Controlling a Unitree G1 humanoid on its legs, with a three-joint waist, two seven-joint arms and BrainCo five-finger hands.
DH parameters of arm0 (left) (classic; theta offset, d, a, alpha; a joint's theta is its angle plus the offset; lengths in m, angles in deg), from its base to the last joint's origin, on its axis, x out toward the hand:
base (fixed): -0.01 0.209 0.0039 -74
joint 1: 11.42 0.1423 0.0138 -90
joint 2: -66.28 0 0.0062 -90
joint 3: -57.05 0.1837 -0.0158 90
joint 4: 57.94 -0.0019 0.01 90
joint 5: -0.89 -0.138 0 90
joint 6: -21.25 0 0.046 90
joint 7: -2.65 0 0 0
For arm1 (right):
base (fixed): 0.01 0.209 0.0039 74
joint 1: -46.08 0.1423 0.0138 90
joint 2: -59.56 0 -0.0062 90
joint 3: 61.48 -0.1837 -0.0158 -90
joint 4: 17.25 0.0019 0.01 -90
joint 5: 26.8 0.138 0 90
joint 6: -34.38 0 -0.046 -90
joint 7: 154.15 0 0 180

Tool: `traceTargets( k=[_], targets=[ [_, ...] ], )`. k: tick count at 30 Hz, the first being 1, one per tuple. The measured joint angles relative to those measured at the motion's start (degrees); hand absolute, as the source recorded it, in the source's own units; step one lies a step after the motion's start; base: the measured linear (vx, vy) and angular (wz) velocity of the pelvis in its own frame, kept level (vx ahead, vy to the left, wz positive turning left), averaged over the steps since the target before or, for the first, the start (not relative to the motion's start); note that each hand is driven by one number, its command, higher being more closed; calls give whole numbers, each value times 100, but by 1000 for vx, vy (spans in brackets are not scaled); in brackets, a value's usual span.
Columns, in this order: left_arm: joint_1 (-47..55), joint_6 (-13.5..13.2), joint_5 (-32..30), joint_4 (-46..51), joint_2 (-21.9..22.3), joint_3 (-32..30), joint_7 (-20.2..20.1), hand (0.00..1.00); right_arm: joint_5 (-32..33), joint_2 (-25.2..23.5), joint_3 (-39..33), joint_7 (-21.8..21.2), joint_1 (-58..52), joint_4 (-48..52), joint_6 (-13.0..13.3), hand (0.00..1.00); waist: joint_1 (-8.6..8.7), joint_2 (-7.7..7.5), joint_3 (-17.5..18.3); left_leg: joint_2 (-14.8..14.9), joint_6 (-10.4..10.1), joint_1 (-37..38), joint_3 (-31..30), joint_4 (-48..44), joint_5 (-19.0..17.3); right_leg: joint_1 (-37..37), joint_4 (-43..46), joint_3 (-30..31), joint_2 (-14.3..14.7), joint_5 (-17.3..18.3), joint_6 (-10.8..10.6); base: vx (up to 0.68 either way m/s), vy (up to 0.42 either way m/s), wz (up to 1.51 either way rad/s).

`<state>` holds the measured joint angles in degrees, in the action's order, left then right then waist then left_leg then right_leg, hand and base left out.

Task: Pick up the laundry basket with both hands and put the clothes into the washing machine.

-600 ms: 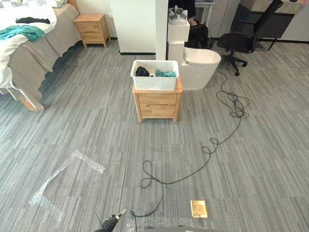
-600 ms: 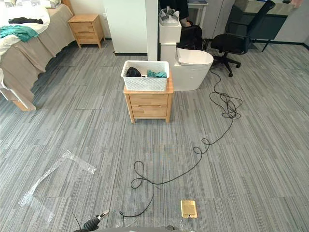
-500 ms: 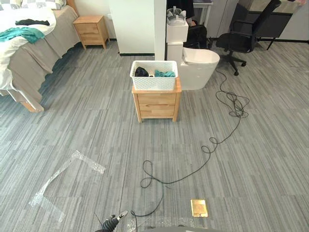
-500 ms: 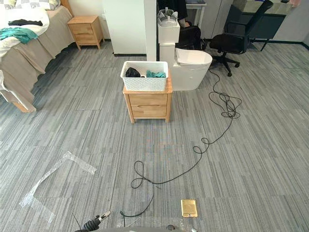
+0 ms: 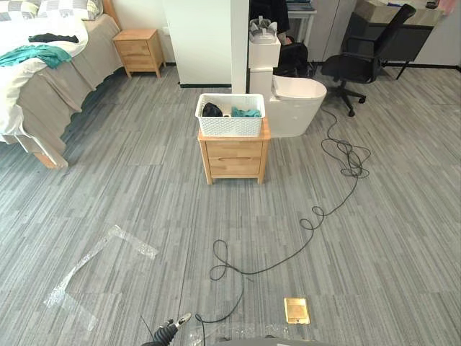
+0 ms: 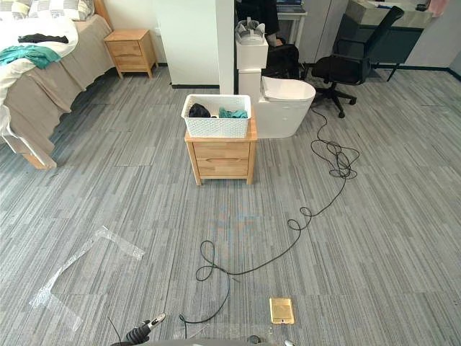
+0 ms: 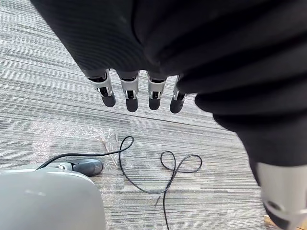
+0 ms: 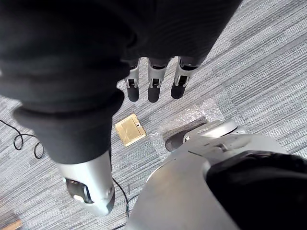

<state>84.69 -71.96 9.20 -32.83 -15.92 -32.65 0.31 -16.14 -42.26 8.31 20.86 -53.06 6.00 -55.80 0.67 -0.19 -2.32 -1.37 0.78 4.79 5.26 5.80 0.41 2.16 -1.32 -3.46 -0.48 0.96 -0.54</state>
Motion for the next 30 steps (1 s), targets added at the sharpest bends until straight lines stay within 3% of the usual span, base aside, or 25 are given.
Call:
traceTargets(
  k=[19, 20, 25, 27, 28, 29, 30],
  targets=[
    [-62, 3, -8, -43, -54, -1, -2, 0, -3, -3, 91, -37, 57, -122, -3, 0, 0, -65, 7, 36, -4, -8, 23, 5, -2, 47, -102, -64, 38, -14, 14, -11, -7, 0],
    [-82, 4, -7, -43, -57, -1, -2, 0, -14, 13, 113, -44, 86, -126, -10, 0, 0, -115, -26, 38, -7, -27, 53, 6, -5, 27, -112, 0, 42, -17, 9, -24, 0, -13],
    [-188, 7, 17, -13, -15, -48, 7, 0, -134, 85, 301, -133, 337, -139, -25, 0, -15, -71, -61, 37, 8, -385, 294, -37, -51, -391, -83, 226, 50, -87, -58, -13, 8, -24],
    [-329, 7, 18, 79, 82, -32, 9, 0, -132, 91, 175, -135, 389, -134, -28, 0, -7, -63, -128, 0, 117, -663, 249, -367, -292, -668, 310, 137, -41, 168, -149, 32, 63, 22],
    [-384, 13, -9, 184, 216, 46, -16, 0, -129, 71, 42, -135, 402, -60, -32, 0, 0, -96, -233, -101, 173, -832, 219, -710, -515, -896, 880, -76, -202, 554, -339, 110, 94, 57],
    [-463, 10, 1, 322, 199, 162, -9, 0, -121, 40, -63, -138, 285, 32, -31, 0, 35, -117, -287, -154, 255, -885, 133, -1064, -724, -1141, 1677, -255, -409, 959, -702, 116, 68, 61],
    [-558, 11, -29, 369, 206, 216, -15, 0, -117, 38, -83, -143, 290, 144, -31, 0, 25, -128, -379, -221, 339, -980, 37, -1285, -918, -1624, 2846, -89, -489, 1048, -454, 115, 75, 55]
  ],
)
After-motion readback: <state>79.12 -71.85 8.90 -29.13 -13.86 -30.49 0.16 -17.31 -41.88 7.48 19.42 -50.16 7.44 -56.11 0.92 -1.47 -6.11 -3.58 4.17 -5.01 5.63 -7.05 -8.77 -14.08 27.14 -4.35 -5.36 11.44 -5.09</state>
